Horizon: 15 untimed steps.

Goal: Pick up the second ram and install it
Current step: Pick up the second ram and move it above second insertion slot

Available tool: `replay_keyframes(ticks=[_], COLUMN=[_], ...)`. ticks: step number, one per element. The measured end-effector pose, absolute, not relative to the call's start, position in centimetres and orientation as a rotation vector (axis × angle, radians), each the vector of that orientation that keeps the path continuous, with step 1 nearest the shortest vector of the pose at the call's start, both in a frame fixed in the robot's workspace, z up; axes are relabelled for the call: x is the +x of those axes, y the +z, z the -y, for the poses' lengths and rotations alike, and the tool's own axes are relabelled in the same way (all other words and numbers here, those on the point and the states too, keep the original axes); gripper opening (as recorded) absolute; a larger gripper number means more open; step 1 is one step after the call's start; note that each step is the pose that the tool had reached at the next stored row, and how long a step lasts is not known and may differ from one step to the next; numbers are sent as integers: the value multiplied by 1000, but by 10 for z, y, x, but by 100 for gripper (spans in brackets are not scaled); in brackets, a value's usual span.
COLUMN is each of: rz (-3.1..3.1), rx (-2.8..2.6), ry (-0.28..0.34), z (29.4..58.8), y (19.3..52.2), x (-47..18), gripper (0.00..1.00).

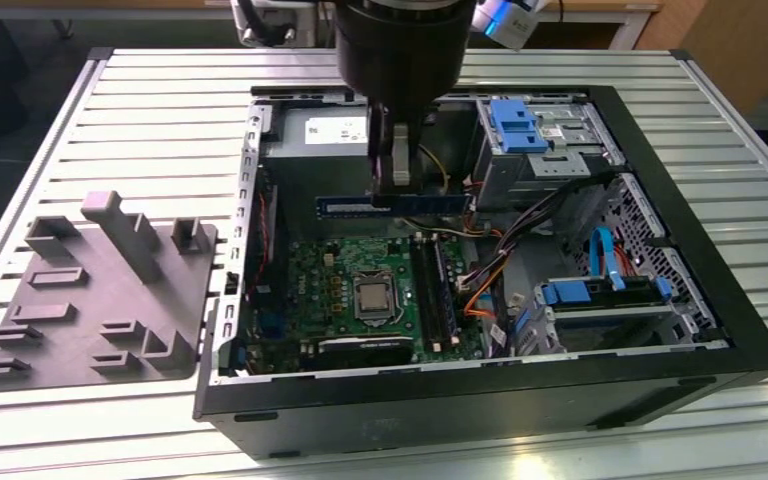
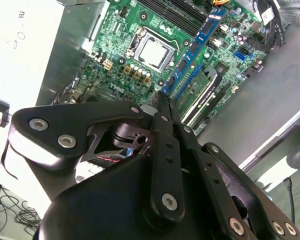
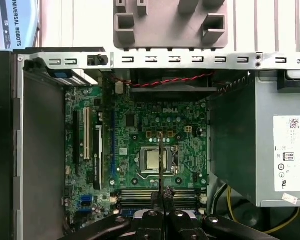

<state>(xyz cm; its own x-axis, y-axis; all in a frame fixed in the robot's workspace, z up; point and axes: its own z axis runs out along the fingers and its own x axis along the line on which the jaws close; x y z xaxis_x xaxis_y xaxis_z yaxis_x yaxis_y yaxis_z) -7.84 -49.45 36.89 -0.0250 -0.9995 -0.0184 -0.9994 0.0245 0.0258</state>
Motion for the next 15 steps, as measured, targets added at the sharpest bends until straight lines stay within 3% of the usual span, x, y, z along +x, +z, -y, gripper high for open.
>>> replay_keyframes(ticks=[15], rz=[2242], rx=[2187], ry=[-64], z=[495], y=[351], x=[-73], gripper=[12])
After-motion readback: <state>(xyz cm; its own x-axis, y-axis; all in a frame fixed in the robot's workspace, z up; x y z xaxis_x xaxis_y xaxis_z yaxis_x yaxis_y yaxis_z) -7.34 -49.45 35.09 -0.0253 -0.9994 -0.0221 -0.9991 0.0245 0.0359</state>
